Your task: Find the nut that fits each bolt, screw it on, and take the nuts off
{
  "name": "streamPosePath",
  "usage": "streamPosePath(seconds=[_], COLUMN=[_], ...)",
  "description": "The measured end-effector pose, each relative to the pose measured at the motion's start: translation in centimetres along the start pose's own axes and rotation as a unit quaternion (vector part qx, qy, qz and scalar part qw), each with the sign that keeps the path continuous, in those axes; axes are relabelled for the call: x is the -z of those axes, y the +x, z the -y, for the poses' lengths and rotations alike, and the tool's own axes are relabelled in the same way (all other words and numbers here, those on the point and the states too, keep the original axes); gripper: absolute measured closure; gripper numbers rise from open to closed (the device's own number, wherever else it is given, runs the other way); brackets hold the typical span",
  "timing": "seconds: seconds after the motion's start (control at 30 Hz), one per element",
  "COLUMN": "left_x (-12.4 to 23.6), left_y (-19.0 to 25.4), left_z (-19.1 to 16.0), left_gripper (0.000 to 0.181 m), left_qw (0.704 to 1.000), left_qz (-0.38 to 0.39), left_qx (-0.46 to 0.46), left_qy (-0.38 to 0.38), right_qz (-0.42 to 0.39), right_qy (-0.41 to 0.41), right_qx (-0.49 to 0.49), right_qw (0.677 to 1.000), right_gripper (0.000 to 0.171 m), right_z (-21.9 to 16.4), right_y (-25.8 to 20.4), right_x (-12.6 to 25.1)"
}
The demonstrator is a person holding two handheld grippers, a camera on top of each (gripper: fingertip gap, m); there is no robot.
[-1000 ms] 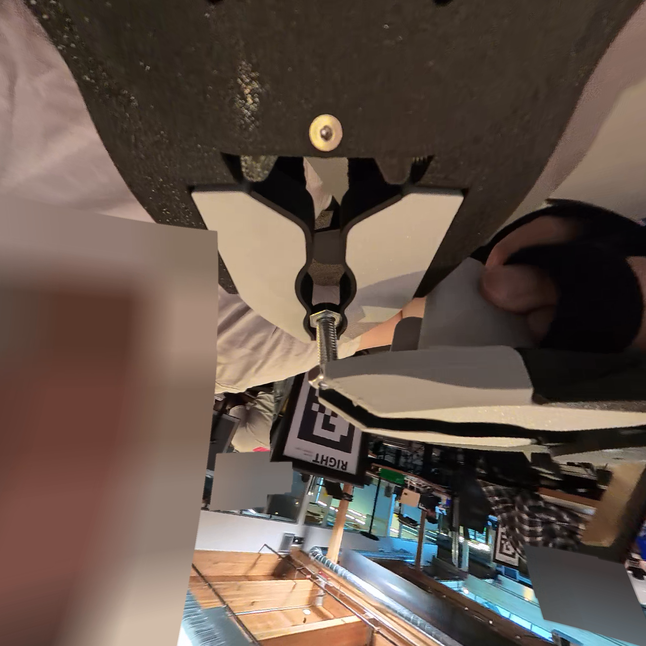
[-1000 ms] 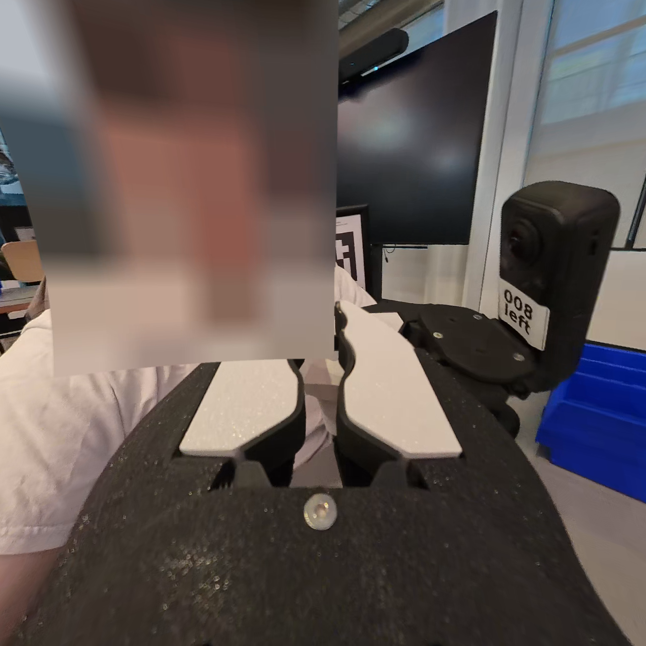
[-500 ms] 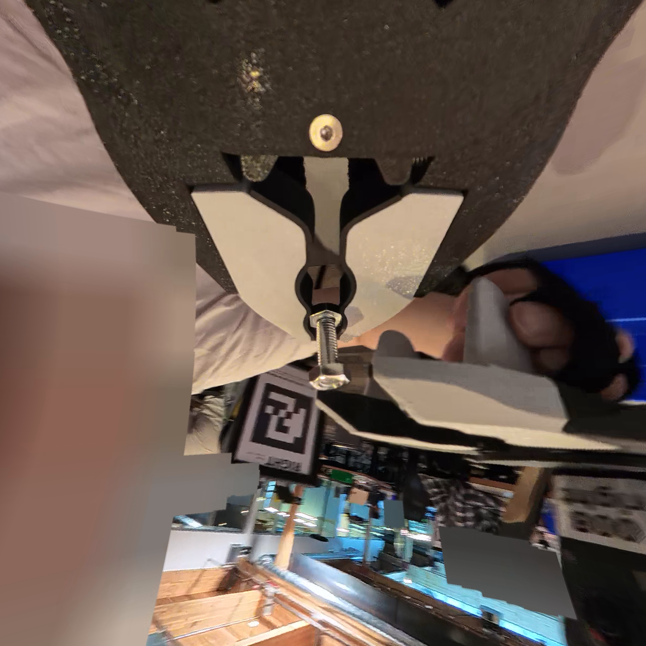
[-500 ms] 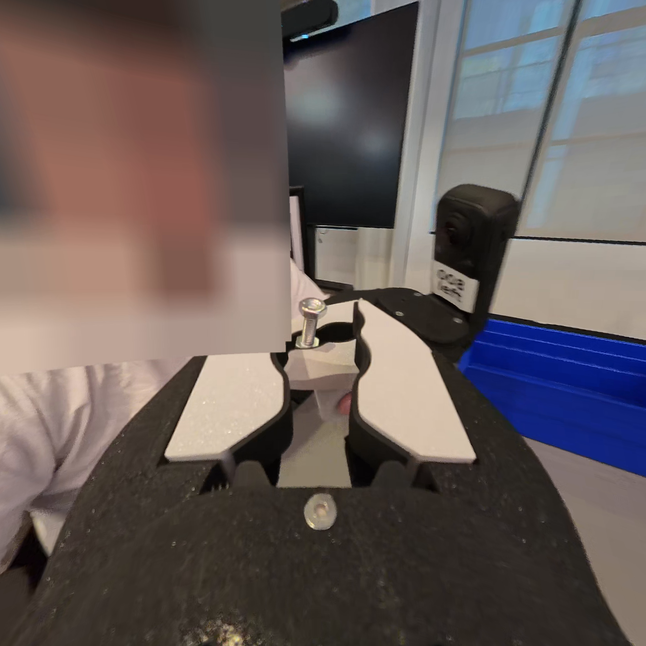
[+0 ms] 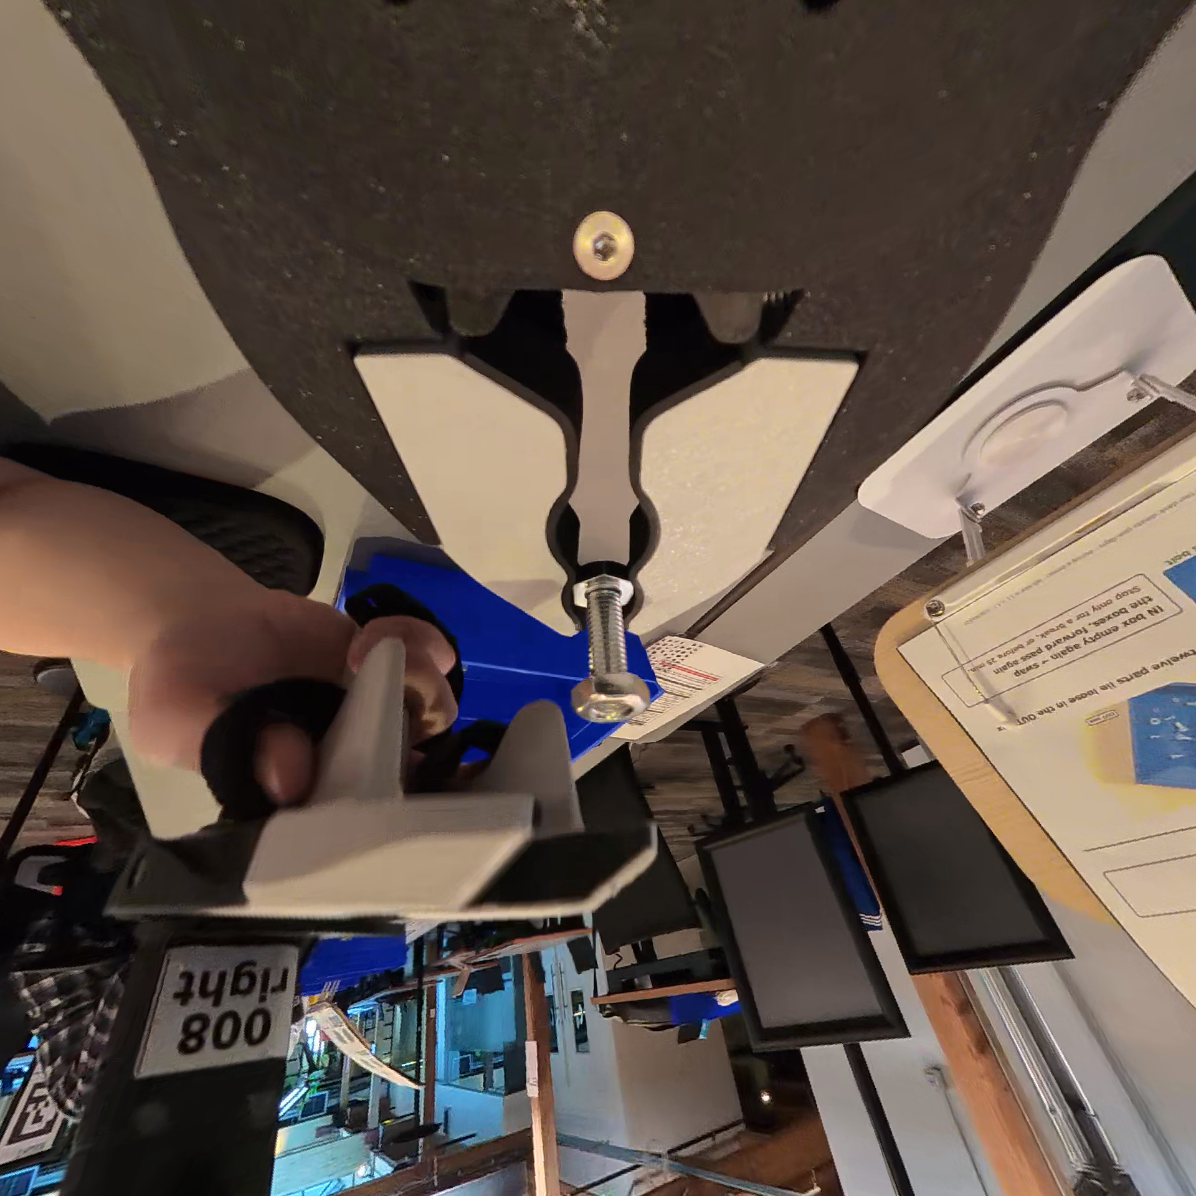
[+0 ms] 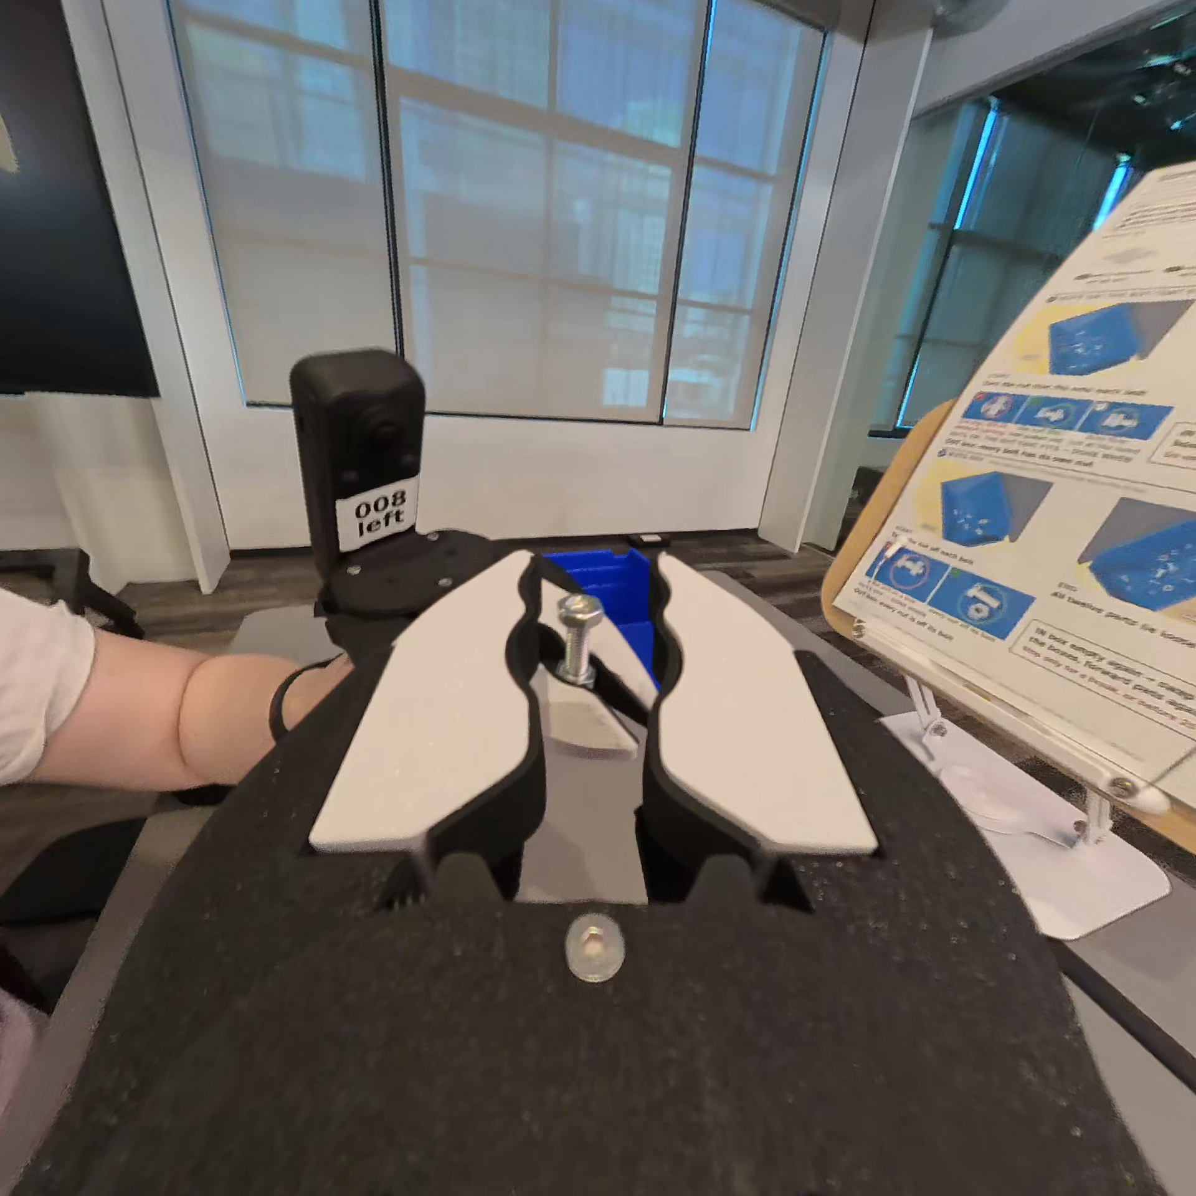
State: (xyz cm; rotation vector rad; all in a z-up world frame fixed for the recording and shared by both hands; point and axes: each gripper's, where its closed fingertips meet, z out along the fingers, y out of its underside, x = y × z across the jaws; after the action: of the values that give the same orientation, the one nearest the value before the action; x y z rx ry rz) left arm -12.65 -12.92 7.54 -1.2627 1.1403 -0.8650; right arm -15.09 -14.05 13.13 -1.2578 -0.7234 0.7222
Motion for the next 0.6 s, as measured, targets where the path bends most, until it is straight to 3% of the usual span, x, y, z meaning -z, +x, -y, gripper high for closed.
streamPosePath(seconds=[0.17,0.43,0.6], left_x=[0.0,0.1,0.5], left_y=[0.1,0.5,3.5], left_z=[0.0,0.3,0.9], left_gripper=[0.172,0.172,0.172], left_qw=[1.0,1.0,0.99], left_qz=[0.002,-0.009,-0.137], left_qx=[-0.006,-0.014,0.021], left_qy=[-0.001,-0.002,0.003], right_qz=[-0.003,0.021,0.159], right_qy=[-0.041,-0.042,-0.05], right_qx=[0.025,0.027,-0.028], right_qw=[0.999,0.998,0.986], right_gripper=[0.146,0.156,0.156], right_z=[-2.1,-2.0,-1.4], right_y=[-0.5,-0.9,-2.5], right_x=[-1.1,-1.0,0.3])
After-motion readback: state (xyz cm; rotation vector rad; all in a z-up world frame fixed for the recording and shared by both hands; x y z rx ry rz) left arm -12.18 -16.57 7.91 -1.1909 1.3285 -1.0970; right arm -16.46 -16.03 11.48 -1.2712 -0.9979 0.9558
